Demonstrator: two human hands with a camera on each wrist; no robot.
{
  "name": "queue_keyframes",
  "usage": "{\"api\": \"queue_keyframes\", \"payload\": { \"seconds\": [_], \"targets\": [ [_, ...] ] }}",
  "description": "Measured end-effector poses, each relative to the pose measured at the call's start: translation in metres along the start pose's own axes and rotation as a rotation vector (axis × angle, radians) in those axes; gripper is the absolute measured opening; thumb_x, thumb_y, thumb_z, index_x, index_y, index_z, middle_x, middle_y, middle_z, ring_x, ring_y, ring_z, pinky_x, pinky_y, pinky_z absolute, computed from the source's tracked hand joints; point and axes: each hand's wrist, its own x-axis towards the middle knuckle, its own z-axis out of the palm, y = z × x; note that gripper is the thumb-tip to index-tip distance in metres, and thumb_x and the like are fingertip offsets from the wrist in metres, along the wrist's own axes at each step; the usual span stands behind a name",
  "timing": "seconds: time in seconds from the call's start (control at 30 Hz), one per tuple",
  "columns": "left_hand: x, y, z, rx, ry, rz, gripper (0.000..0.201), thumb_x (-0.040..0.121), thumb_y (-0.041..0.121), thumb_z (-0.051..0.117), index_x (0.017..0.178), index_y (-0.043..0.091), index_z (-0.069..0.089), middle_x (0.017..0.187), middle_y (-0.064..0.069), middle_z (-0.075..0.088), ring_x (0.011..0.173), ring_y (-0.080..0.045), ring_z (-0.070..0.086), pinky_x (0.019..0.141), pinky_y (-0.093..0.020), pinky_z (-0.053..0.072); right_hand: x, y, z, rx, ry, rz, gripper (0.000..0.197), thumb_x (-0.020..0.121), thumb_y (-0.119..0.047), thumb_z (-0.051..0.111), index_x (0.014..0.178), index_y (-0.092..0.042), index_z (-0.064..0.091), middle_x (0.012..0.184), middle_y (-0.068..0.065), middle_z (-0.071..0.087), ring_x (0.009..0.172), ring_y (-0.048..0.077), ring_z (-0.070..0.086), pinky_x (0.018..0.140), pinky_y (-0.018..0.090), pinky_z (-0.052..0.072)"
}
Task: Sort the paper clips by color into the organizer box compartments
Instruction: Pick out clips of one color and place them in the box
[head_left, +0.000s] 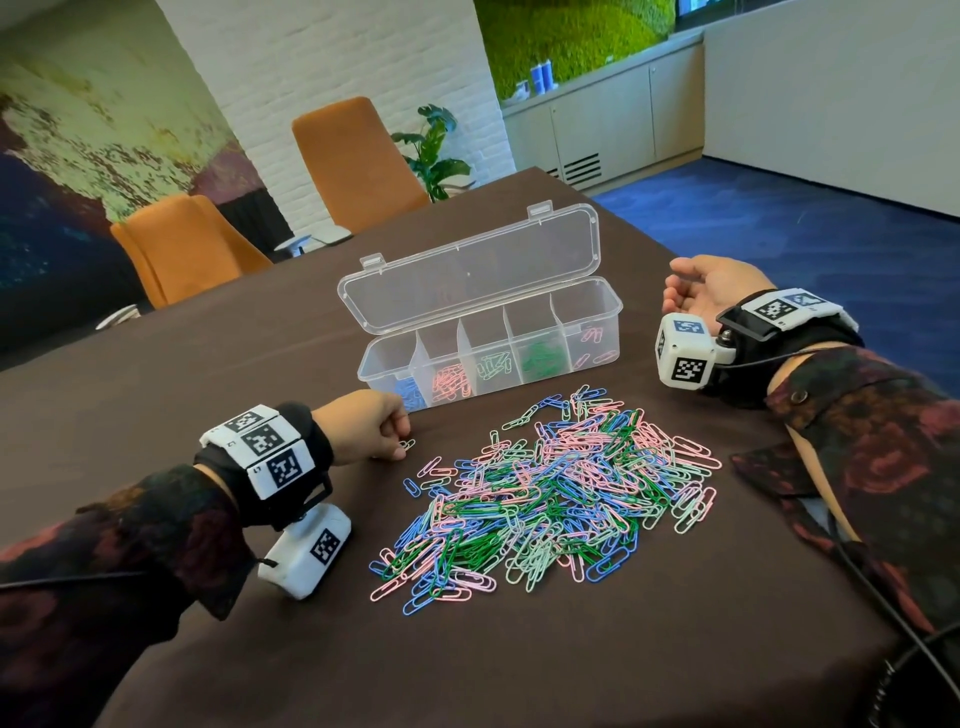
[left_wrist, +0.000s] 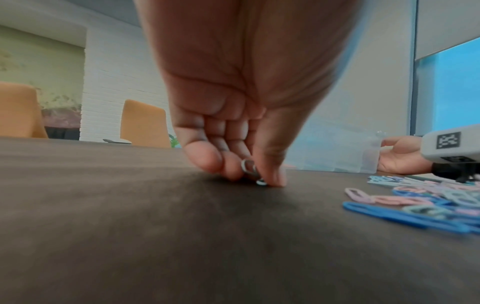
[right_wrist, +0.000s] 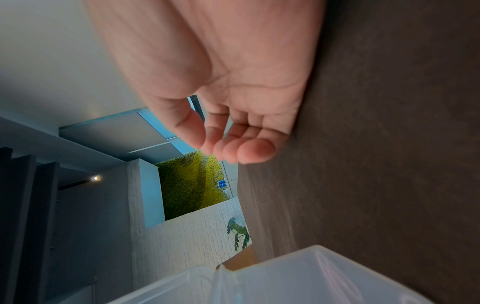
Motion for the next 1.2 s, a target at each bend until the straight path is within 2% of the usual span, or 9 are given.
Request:
{"api": "queue_keyframes", "payload": {
  "seconds": [0.17, 0.33, 0.53, 0.6, 0.67, 0.73, 0.87, 1.07, 1.2],
  "targets": [
    [-0.001, 0.004, 0.000, 0.070, -0.026, -0.005, 0.012, 0.086, 0.015, 0.067, 0.085, 0.020, 0.056, 0.071, 0.010, 0.053, 0.064, -0.003, 0.047, 0.060, -0.011, 0.035, -0.002, 0.000, 0.000, 0.007, 0.004, -0.004, 0.009, 0.092, -0.013, 0.054, 0.087, -0.008, 0.058, 0.075, 0.003, 0.051, 0.059, 0.013, 0.048, 0.047, 0.019, 0.045],
    [-0.007, 0.010, -0.002, 0.072, -0.038, 0.036, 0.022, 0.088, 0.018, 0.064, 0.073, 0.026, 0.051, 0.070, 0.011, 0.052, 0.062, -0.001, 0.045, 0.057, -0.010, 0.033, 0.000, 0.000, 0.000, 0.006, -0.001, 0.001, 0.008, 0.091, -0.013, 0.055, 0.086, -0.007, 0.057, 0.074, 0.003, 0.051, 0.058, 0.013, 0.048, 0.046, 0.018, 0.045],
    [-0.004, 0.046, -0.009, -0.436, 0.019, 0.219, 0.022, 0.084, 0.000, 0.067, 0.074, 0.015, 0.054, 0.066, -0.001, 0.057, 0.053, -0.003, 0.051, 0.059, -0.016, 0.045, 0.004, 0.000, -0.001, 0.006, -0.005, 0.011, 0.007, 0.091, -0.014, 0.056, 0.089, -0.008, 0.056, 0.073, 0.002, 0.051, 0.058, 0.013, 0.048, 0.044, 0.018, 0.045],
    [0.002, 0.060, -0.008, -0.354, 0.024, 0.295, 0.020, 0.084, 0.000, 0.067, 0.081, 0.016, 0.055, 0.070, 0.002, 0.057, 0.056, 0.000, 0.051, 0.062, -0.015, 0.045, 0.004, 0.001, -0.001, 0.007, -0.006, 0.012, 0.007, 0.090, -0.015, 0.057, 0.089, -0.008, 0.056, 0.073, 0.002, 0.051, 0.058, 0.013, 0.048, 0.044, 0.018, 0.045],
    [0.009, 0.072, -0.005, -0.100, 0.018, 0.367, 0.018, 0.084, 0.005, 0.067, 0.094, 0.018, 0.059, 0.072, 0.010, 0.056, 0.063, -0.001, 0.050, 0.068, -0.019, 0.042, 0.003, 0.001, -0.001, 0.012, -0.002, 0.011, 0.008, 0.090, -0.015, 0.057, 0.089, -0.007, 0.056, 0.073, 0.002, 0.051, 0.058, 0.013, 0.048, 0.045, 0.019, 0.045],
    [0.015, 0.079, -0.003, 0.090, -0.009, 0.425, 0.022, 0.083, 0.007, 0.066, 0.103, 0.015, 0.061, 0.071, 0.015, 0.051, 0.065, 0.000, 0.046, 0.065, -0.018, 0.037, 0.003, 0.000, -0.002, 0.018, 0.000, 0.012, 0.008, 0.090, -0.015, 0.057, 0.088, -0.007, 0.056, 0.072, 0.002, 0.051, 0.058, 0.013, 0.048, 0.045, 0.019, 0.045],
    [0.020, 0.085, -0.005, 0.135, -0.055, 0.444, 0.015, 0.083, 0.008, 0.067, 0.097, 0.010, 0.062, 0.069, 0.015, 0.047, 0.063, 0.003, 0.042, 0.059, -0.006, 0.030, 0.002, 0.000, -0.001, 0.021, 0.002, 0.015, 0.008, 0.090, -0.014, 0.057, 0.087, -0.007, 0.057, 0.072, 0.002, 0.052, 0.058, 0.013, 0.048, 0.044, 0.019, 0.044],
    [0.023, 0.083, -0.005, 0.199, -0.074, 0.380, 0.008, 0.087, 0.018, 0.065, 0.089, 0.016, 0.057, 0.072, 0.014, 0.049, 0.068, -0.008, 0.044, 0.057, -0.006, 0.032, 0.000, 0.000, 0.001, 0.027, 0.003, 0.018, 0.009, 0.091, -0.014, 0.056, 0.086, -0.007, 0.056, 0.072, 0.002, 0.051, 0.058, 0.013, 0.048, 0.045, 0.020, 0.044],
    [0.022, 0.082, -0.005, 0.110, -0.060, 0.344, 0.011, 0.088, 0.020, 0.065, 0.085, 0.018, 0.055, 0.073, 0.009, 0.053, 0.063, -0.002, 0.045, 0.058, -0.009, 0.033, -0.001, 0.000, 0.001, 0.031, -0.009, 0.012, 0.010, 0.091, -0.014, 0.055, 0.084, -0.007, 0.055, 0.071, 0.002, 0.050, 0.057, 0.012, 0.047, 0.044, 0.019, 0.043]
  ]
}}
